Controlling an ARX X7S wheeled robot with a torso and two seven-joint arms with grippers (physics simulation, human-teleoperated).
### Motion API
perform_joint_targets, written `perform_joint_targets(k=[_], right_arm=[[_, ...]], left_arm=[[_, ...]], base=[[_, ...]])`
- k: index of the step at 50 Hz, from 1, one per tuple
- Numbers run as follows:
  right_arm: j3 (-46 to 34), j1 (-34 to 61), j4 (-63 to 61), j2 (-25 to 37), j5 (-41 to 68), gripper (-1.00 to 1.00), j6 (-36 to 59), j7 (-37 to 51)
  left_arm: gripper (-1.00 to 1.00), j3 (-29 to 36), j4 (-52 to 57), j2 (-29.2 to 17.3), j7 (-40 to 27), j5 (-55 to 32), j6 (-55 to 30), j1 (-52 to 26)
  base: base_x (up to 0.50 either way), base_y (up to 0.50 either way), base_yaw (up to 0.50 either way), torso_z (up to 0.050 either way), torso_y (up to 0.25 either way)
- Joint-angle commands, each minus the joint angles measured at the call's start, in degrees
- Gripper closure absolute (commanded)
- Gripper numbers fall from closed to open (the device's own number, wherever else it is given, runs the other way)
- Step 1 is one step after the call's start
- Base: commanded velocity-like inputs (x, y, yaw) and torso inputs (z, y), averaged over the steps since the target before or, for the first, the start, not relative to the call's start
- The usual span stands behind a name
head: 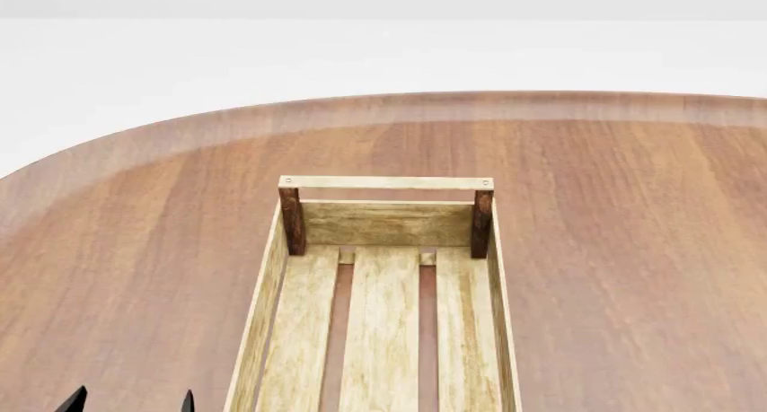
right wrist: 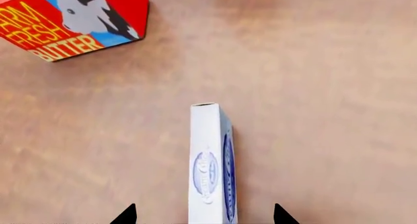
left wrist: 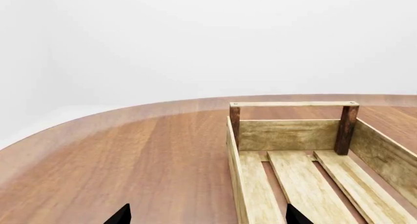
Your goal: Pick up the cream cheese and put it in the tray.
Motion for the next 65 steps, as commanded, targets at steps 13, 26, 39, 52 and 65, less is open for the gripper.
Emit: perform_joint_targets(k=[13, 26, 39, 52, 65], right_arm=[[-1.5, 1.0, 5.1, 0.7, -1.3, -1.00, -2.4, -0.9], [-2.7, 1.2, 5.6, 0.7, -1.7, -1.00, -2.7, -0.7], [-3.7, 1.3, 5.7, 0.8, -2.0, -1.00, -2.9, -0.5], [-4.4, 1.2, 5.6, 1.0, -2.2, 1.00, -3.4, -0.4], [-4.8, 0.6, 4.4, 1.0, -2.1, 1.00, -3.6, 0.1]], left_arm=[[-1.00, 0.5, 0.2, -0.4, -0.5, -0.3, 0.1, 0.1], [-1.00, 0.7, 0.1, -0.6, -0.7, -0.5, 0.2, -0.1], [-1.00, 1.0, 0.1, -0.7, -0.9, -0.7, 0.2, -0.1], [-1.00, 1.2, 0.1, -0.9, -1.0, -0.9, 0.3, -0.2], [-1.00, 1.5, 0.0, -1.0, -1.2, -1.0, 0.4, -0.3]], base=[[0.00, 0.00, 0.00, 0.000, 0.000], [0.00, 0.00, 0.00, 0.000, 0.000], [0.00, 0.00, 0.00, 0.000, 0.000], [0.00, 0.00, 0.00, 0.000, 0.000], [0.00, 0.00, 0.00, 0.000, 0.000]])
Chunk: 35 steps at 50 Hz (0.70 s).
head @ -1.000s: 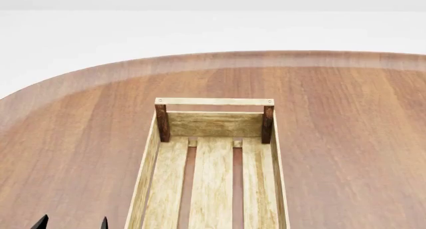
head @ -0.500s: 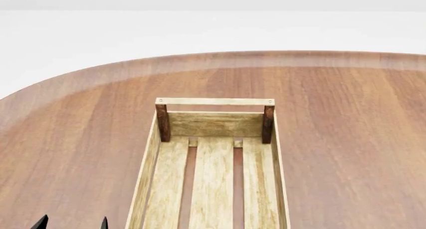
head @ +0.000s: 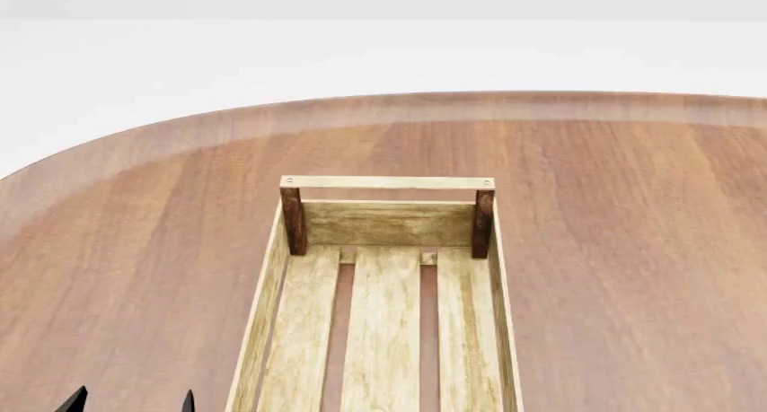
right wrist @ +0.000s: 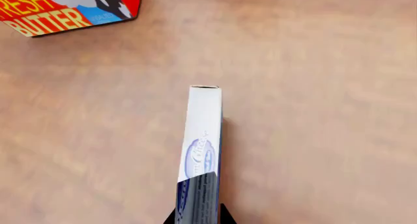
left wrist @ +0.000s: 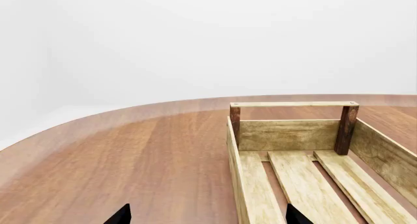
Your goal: Pick up the cream cheese and put it in the tray.
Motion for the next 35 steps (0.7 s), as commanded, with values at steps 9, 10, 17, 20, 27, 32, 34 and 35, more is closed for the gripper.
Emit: perform_joint_targets(k=[9, 10, 17, 20, 27, 32, 34, 35], right_arm=[[-2.5, -2.7, -7.4, -0.3, 0.4, 1.00, -0.8, 0.2], [-2.7, -3.1, -8.8, -0.3, 0.6, 1.00, -0.3, 0.4], [-4.5, -5.5, -15.7, 0.1, 0.5, 1.00, 0.4, 0.6], [-4.2, -6.4, -17.5, 0.0, 1.7, 1.00, 0.3, 0.0], [-7.0, -8.4, -23.0, 1.0, 1.0, 1.00, 0.8, -0.7], [-9.3, -9.0, -24.9, 1.6, -0.3, 1.00, -0.3, -1.9], [-9.4, -9.2, -25.4, 1.7, 0.0, 1.00, -0.5, -2.3], [-9.6, -9.3, -25.7, 1.8, 0.1, 1.00, -0.6, -2.6]], left_arm=[[-1.00, 0.3, 0.1, -0.3, -0.3, -0.2, 0.1, 0.0], [-1.00, 0.3, 0.2, -0.3, -0.4, -0.2, 0.1, 0.1], [-1.00, 0.5, 0.0, -0.3, -0.5, -0.3, 0.2, -0.1], [-1.00, 0.5, 0.0, -0.4, -0.5, -0.3, 0.2, -0.1], [-1.00, 0.6, 0.0, -0.4, -0.6, -0.4, 0.2, -0.2], [-1.00, 0.7, 0.0, -0.5, -0.6, -0.4, 0.3, -0.2], [-1.00, 0.8, 0.0, -0.5, -0.7, -0.5, 0.2, -0.2], [-1.00, 0.8, 0.0, -0.5, -0.7, -0.5, 0.2, -0.2]], base=[[0.00, 0.00, 0.00, 0.000, 0.000], [0.00, 0.00, 0.00, 0.000, 0.000], [0.00, 0.00, 0.00, 0.000, 0.000], [0.00, 0.00, 0.00, 0.000, 0.000], [0.00, 0.00, 0.00, 0.000, 0.000], [0.00, 0.00, 0.00, 0.000, 0.000], [0.00, 0.00, 0.00, 0.000, 0.000], [0.00, 0.00, 0.00, 0.000, 0.000]])
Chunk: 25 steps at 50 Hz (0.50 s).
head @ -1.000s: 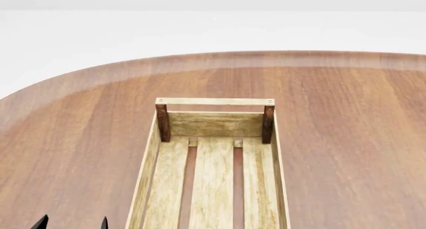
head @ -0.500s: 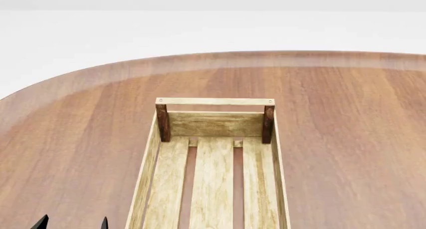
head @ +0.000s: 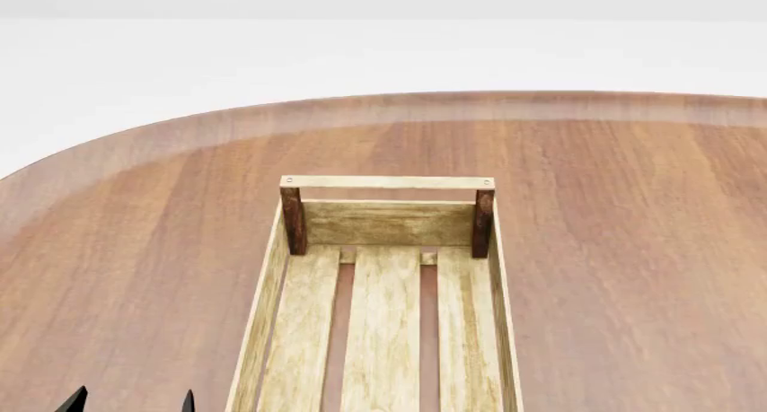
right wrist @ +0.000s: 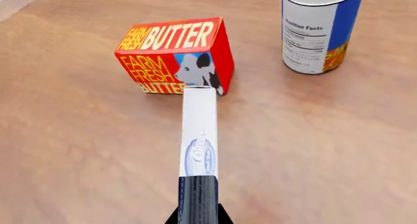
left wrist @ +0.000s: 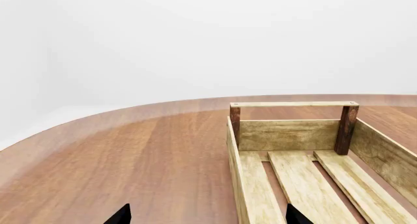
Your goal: Pick up the cream cheese and put it in the tray.
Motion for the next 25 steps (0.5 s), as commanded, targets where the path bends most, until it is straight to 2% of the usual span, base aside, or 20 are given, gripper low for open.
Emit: perform_joint_targets(k=[1, 20, 25], right_arm=[[-3.0, -2.0, -6.7, 1.3, -0.7, 1.00, -0.6, -2.1], [-7.5, -3.8, -15.3, 4.4, -0.4, 1.00, 0.0, -5.2], [-10.4, -4.6, -17.6, 6.2, 0.2, 1.00, 0.8, -8.6]], left_arm=[[-1.00, 0.1, 0.0, -0.2, -0.2, -0.2, 0.1, 0.0], [-1.00, 0.4, -0.1, -0.4, -0.3, -0.4, 0.2, -0.2], [-1.00, 0.5, 0.0, -0.5, -0.5, -0.4, 0.2, -0.1]], base=[[0.00, 0.00, 0.00, 0.000, 0.000], [0.00, 0.00, 0.00, 0.000, 0.000], [0.00, 0.00, 0.00, 0.000, 0.000]])
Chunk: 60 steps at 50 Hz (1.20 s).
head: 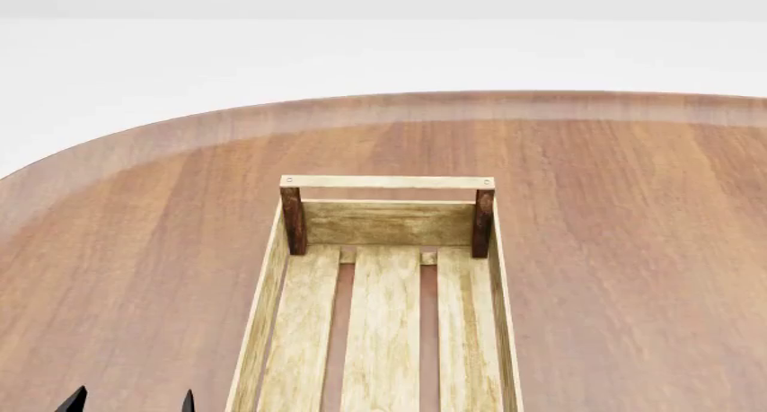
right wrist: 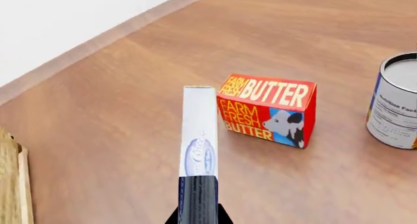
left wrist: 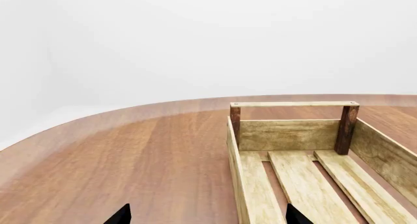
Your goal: Pick up the cream cheese and put it in the tray.
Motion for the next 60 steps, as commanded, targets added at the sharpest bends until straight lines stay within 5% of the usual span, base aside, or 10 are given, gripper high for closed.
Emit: perform_joint_targets(k=[1, 60], right_arm=[[-4.8, -1.2, -5.9, 3.2, -0.3, 1.00, 0.9, -4.8], [-29.9, 7.0, -12.5, 10.5, -5.0, 1.00, 8.7, -13.6]], left_arm=[[-1.00, 0.2, 0.3, -0.2, -0.3, -0.1, 0.0, 0.1], [-1.00, 1.0, -0.1, -0.8, -0.9, -0.6, 0.6, -0.1]], base=[[0.00, 0.00, 0.00, 0.000, 0.000], [0.00, 0.00, 0.00, 0.000, 0.000]])
